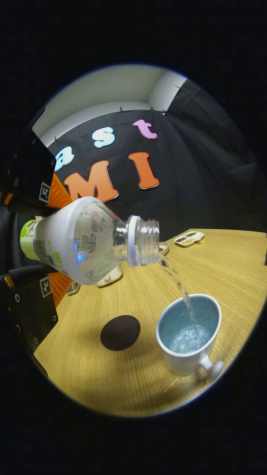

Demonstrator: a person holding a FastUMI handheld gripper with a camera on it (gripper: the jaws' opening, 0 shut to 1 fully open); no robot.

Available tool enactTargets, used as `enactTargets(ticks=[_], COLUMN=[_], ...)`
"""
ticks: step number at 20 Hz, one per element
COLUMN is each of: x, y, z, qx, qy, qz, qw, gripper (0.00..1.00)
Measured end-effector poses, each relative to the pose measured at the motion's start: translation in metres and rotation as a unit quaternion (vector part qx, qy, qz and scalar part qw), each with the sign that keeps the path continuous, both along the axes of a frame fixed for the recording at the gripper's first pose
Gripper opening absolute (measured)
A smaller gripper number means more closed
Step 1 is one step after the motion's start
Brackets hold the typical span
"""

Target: Take the bottle from table, then pour the juice into the cup, finally place the bottle on the coaster

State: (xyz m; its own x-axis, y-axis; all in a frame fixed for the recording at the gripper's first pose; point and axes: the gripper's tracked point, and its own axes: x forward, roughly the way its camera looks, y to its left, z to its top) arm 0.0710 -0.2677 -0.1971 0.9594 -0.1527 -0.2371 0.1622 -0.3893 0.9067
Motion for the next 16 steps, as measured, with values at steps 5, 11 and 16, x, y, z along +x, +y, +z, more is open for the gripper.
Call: enactTargets(ticks=[5, 11, 16], x=[-0.0039, -0.0057, -0.0036], y=[-0.0056, -0.0076, -0.0075], z=[0.0008, 0.0047, 0.0028], qx=[0.015, 0.026, 0.039], qy=[-0.001, -0.005, -0.003], qz=[-0.008, -0.009, -0.011], qw=[1.0, 1.0, 0.999], gripper=[0.57, 0.57, 0.57])
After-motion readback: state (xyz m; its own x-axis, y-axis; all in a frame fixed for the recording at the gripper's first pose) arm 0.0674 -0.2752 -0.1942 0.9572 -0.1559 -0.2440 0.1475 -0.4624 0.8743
